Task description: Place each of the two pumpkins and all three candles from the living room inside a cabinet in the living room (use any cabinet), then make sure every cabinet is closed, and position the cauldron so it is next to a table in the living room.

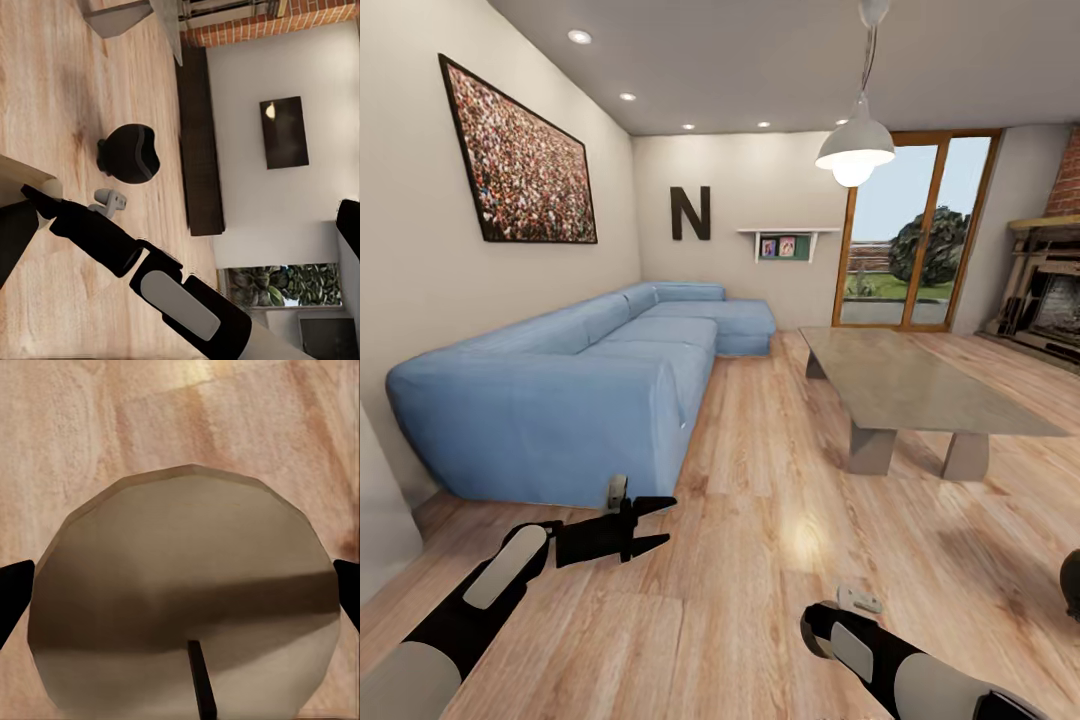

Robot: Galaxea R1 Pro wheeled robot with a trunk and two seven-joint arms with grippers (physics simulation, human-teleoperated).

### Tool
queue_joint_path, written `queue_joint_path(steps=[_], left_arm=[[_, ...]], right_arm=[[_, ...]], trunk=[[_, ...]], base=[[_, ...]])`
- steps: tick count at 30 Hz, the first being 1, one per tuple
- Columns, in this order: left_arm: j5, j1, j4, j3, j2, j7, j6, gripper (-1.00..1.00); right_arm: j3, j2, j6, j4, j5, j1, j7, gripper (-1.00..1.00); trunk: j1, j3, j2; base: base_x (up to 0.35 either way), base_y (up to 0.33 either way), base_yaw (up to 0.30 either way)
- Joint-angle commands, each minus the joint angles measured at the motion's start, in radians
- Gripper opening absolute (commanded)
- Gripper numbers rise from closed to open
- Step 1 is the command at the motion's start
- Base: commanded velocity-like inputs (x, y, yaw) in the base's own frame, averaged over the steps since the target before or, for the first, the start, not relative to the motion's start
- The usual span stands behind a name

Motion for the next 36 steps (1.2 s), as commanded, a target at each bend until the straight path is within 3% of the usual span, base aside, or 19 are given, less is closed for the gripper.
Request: queue_joint_path(steps=[1, 36], left_arm=[[-0.006, -0.001, 0.000, -0.002, 0.000, -0.010, 0.000, 1.00], [-0.006, -0.001, 0.003, -0.001, 0.000, -0.010, 0.000, 1.00]], right_arm=[[0.007, -0.001, 0.005, -0.004, -0.001, 0.000, -0.008, -1.00], [0.002, -0.001, 0.004, -0.004, -0.004, 0.000, -0.005, -1.00]], trunk=[[0.000, 0.000, 0.000], [0.000, 0.028, 0.000]], base=[[0.000, 0.000, -0.271], [0.000, 0.000, -0.270]])
